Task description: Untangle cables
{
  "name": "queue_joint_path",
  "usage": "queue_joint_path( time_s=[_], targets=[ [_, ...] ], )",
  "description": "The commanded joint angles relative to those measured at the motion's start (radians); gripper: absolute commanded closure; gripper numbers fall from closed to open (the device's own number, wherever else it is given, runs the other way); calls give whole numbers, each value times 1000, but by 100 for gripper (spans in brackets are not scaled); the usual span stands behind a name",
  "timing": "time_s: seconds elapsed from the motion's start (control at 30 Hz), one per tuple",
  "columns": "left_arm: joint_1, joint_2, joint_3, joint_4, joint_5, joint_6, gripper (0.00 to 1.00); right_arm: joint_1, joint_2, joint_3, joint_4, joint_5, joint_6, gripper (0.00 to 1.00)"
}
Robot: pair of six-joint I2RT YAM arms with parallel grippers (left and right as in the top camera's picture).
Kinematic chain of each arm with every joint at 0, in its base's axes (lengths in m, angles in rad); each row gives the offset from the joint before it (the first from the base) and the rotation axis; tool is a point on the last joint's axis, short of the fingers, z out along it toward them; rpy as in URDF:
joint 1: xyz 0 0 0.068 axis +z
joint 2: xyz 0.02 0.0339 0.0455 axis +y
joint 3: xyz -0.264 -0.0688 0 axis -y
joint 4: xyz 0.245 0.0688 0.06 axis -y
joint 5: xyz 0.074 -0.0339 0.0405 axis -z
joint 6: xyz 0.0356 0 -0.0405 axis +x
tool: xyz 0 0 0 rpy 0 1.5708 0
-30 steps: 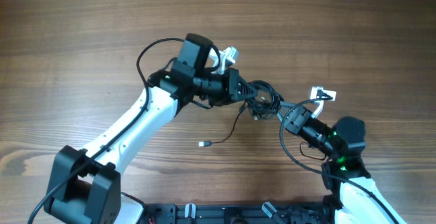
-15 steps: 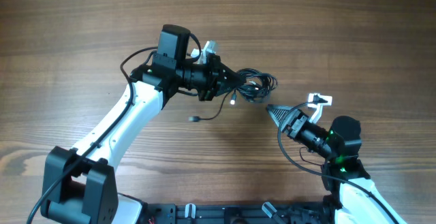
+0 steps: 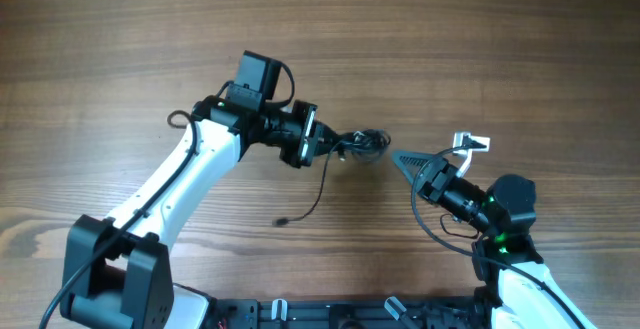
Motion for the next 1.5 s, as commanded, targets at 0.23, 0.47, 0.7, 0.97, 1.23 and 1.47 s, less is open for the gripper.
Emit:
queue_joint_path(
  time_s=[0.23,0.47,0.7,0.97,1.23,1.47],
  targets=[
    [-15,-11,15,-5,-8,-298,96,2,2,-1,-8,-11,105,42],
    [-15,-11,15,-5,-8,-364,96,2,2,-2,-147,-45,132,44],
    [-42,-11,15,-5,-15,-373,96,63,2,-1,-143,19,140,39],
    [-150,-11,15,-5,-124,-336,96,135,2,-1,29,139,191,37],
    [-153,-11,15,-54,-125,-106,96,135,2,-1,84,222,218,31],
    [-153,-11,15,-96,-124,42,96,135,2,-1,106,245,218,29]
  ],
)
